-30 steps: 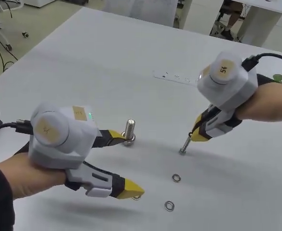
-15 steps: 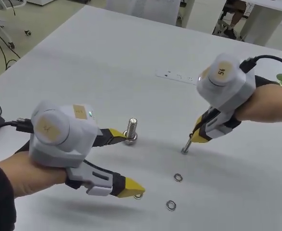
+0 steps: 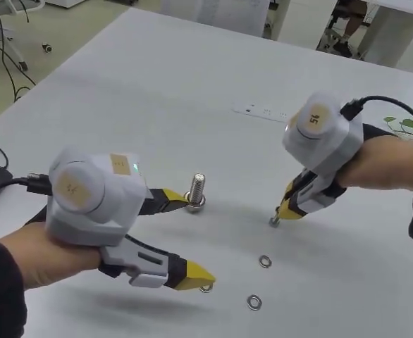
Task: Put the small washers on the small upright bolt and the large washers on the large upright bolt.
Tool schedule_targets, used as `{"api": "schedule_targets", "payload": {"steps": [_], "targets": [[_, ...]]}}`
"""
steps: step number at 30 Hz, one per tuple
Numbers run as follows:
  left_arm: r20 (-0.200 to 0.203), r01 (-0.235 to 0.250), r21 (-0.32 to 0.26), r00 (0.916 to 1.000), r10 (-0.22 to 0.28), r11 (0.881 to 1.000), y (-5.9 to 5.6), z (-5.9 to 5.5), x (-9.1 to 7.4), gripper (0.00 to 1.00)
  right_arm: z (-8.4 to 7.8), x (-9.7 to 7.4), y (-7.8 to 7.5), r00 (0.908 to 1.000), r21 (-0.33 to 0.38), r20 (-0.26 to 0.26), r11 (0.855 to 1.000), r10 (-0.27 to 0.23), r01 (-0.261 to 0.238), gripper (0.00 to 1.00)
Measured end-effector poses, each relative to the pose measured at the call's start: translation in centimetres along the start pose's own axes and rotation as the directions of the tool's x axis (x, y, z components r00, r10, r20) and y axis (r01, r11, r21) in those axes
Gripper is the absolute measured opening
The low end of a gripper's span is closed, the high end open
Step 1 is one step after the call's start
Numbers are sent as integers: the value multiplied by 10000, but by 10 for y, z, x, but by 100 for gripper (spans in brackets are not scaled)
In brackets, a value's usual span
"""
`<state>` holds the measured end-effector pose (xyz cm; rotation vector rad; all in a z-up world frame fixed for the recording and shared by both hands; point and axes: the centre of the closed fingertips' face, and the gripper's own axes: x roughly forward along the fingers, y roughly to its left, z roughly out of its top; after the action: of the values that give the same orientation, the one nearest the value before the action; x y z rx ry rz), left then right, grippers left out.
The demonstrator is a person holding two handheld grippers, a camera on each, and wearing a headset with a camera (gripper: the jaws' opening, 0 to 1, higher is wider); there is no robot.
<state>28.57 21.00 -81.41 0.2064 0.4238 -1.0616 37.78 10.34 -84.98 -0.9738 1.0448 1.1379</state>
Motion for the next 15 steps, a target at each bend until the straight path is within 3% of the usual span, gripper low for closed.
{"api": "schedule_targets", "payload": {"steps": [15], "targets": [[2,-38,-25,10000,38,10000,0,0,0,70,-3,20,6,9997,167,-172,9997,157,-154,13]]}}
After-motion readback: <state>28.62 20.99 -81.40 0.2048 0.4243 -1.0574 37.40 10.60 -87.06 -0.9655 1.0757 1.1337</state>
